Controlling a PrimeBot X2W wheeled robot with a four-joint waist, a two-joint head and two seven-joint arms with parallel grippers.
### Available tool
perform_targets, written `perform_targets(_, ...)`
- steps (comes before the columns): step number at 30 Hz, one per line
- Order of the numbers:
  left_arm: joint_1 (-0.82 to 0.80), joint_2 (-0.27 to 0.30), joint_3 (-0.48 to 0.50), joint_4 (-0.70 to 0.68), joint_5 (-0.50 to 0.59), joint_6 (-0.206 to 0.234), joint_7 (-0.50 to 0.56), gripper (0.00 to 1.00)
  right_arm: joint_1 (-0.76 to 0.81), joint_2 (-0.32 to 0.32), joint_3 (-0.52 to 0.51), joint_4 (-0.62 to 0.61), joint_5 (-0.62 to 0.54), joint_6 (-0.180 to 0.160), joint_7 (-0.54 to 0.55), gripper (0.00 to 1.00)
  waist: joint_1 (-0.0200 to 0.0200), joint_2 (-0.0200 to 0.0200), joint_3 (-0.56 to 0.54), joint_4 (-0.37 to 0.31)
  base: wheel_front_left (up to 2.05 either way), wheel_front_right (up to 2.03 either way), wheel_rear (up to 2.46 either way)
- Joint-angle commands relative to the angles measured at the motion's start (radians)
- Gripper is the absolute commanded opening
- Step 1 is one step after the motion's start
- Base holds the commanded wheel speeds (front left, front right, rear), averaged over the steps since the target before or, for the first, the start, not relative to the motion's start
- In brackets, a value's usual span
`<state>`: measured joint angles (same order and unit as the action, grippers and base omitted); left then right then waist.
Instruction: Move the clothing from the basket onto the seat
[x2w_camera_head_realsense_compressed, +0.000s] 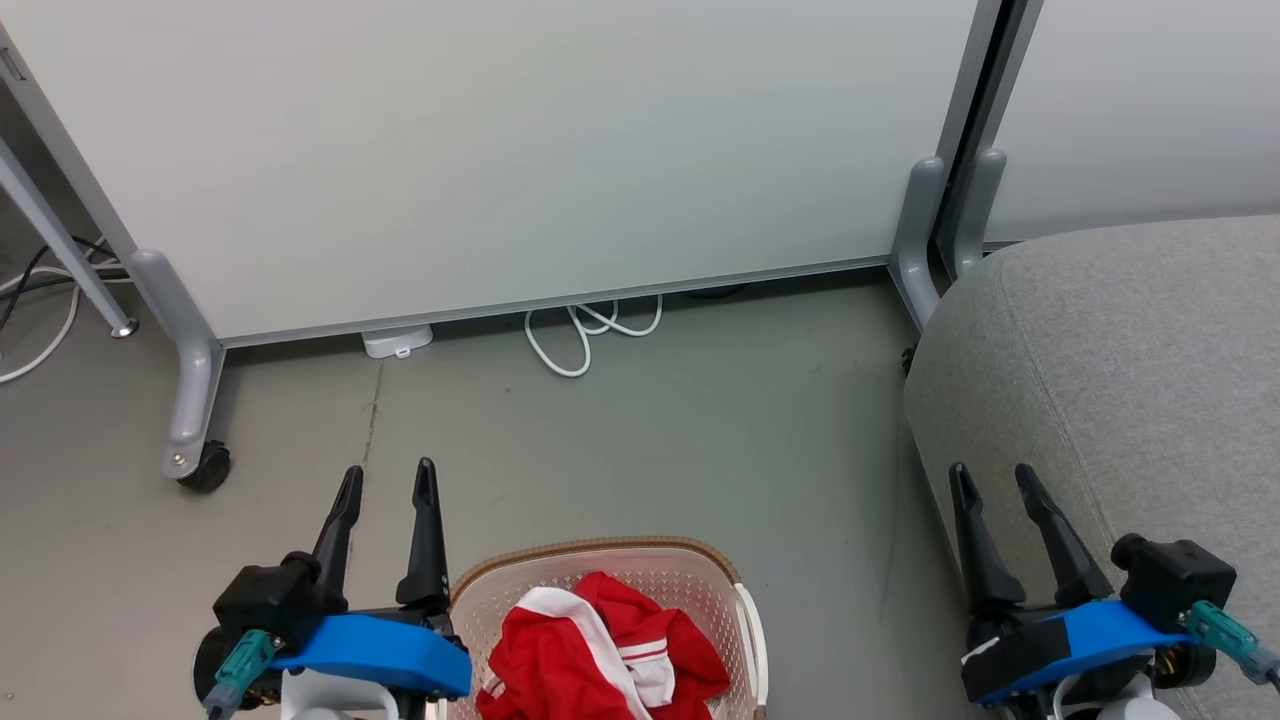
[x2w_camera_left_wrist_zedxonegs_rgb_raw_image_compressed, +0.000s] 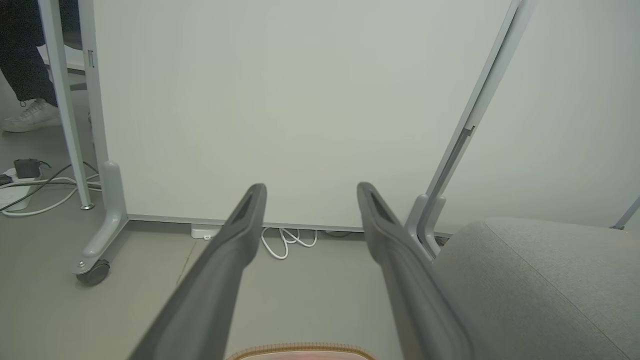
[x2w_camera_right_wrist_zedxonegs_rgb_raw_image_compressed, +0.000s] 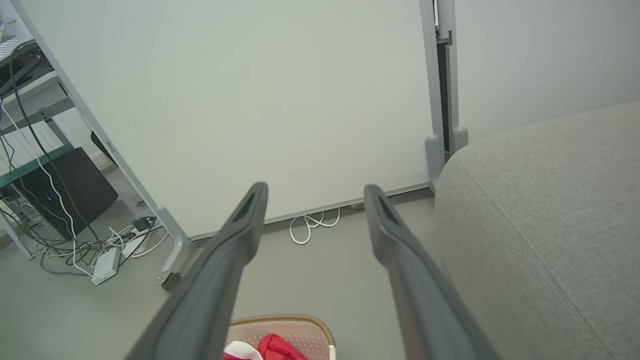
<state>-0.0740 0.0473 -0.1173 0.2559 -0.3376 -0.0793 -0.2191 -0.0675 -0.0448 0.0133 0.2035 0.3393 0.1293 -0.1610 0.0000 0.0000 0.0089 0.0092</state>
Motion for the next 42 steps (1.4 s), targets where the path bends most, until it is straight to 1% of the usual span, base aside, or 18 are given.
perform_targets(1,-0.012,0.004,-0.007,-0.001,0.018,0.003,-0.007,1.0,0.002,-0.008,0.002,-0.009,-0.021,0.002,-0.006,1.0,0.0,0.0,0.0,0.0,0.0,0.0,0.0)
perform_targets(23,-0.01,0.005,-0.031,0.012,0.155,0.007,-0.047,1.0,0.013,-0.008,0.01,-0.014,-0.17,0.002,-0.03,1.0,0.0,0.0,-0.005,0.004,0.0,0.0,0.0)
perform_targets(37,-0.005,0.004,-0.024,0.018,0.148,0.007,-0.047,1.0,0.01,-0.008,0.01,-0.006,-0.157,0.002,-0.034,1.0,0.0,0.0,-0.007,0.006,0.0,0.0,0.0)
perform_targets(42,-0.012,0.004,-0.024,0.029,0.142,0.007,-0.047,1.0,-0.012,-0.008,0.016,-0.021,-0.162,0.002,-0.026,1.0,0.0,0.0,0.031,-0.004,0.0,0.0,0.0)
